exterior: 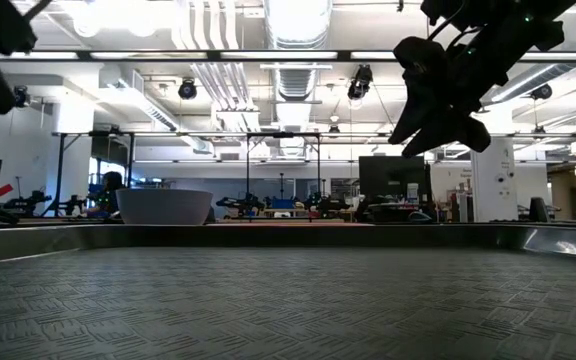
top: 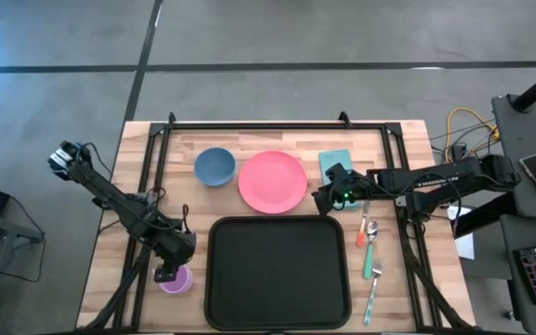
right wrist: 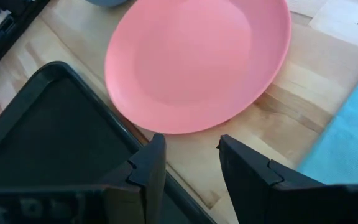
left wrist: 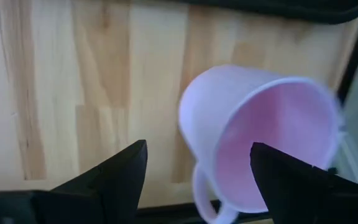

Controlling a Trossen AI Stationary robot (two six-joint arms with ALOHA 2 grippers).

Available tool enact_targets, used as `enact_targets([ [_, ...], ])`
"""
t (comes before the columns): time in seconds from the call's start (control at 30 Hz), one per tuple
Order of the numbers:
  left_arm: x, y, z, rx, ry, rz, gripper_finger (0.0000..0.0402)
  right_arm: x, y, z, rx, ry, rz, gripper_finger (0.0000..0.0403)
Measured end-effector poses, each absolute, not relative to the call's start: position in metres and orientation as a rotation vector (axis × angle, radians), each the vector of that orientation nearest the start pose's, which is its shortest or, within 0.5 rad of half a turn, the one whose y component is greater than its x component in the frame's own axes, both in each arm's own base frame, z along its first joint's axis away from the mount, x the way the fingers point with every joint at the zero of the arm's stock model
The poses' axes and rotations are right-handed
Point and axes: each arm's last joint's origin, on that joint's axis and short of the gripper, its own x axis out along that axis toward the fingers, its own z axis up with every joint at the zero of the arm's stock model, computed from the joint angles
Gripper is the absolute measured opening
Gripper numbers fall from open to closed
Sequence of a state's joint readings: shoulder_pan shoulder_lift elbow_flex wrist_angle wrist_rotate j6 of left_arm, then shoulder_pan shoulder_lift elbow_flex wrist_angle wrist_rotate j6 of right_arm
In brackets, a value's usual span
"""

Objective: Set up tray
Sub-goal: Put the light purple cup on the black serving tray

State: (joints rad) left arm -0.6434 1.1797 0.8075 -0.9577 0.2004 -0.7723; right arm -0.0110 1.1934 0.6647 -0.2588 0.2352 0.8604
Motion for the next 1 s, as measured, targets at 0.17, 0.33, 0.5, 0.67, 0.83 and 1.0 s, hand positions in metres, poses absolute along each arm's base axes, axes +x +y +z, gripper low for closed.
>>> enact_targets([
  [0.17,0.145,-0.116,0.202,-0.306,1.53,-0.138,0.024,0.232,-0.012,0.209,0.726,0.626,-0.562,0.0139],
  [0.33,0.146,-0.117,0.197,-0.316,1.517,-0.155,0.018,0.232,-0.012,0.209,0.728,0.626,-0.564,0.0139],
  [0.5,0.148,-0.118,0.203,-0.317,1.5,-0.17,0.0093,0.232,-0.013,0.209,0.727,0.624,-0.568,0.0139],
  [0.67,0.156,-0.12,0.217,-0.33,1.453,-0.208,0.0009,0.232,-0.014,0.209,0.725,0.623,-0.572,0.0139],
  [0.83,0.165,-0.112,0.229,-0.355,1.421,-0.184,0.0002,0.232,-0.015,0.209,0.717,0.615,-0.586,0.0139],
  [1.0,0.169,-0.091,0.243,-0.236,1.44,-0.104,0.0001,0.232,-0.015,0.21,0.715,0.61,-0.592,0.0139],
])
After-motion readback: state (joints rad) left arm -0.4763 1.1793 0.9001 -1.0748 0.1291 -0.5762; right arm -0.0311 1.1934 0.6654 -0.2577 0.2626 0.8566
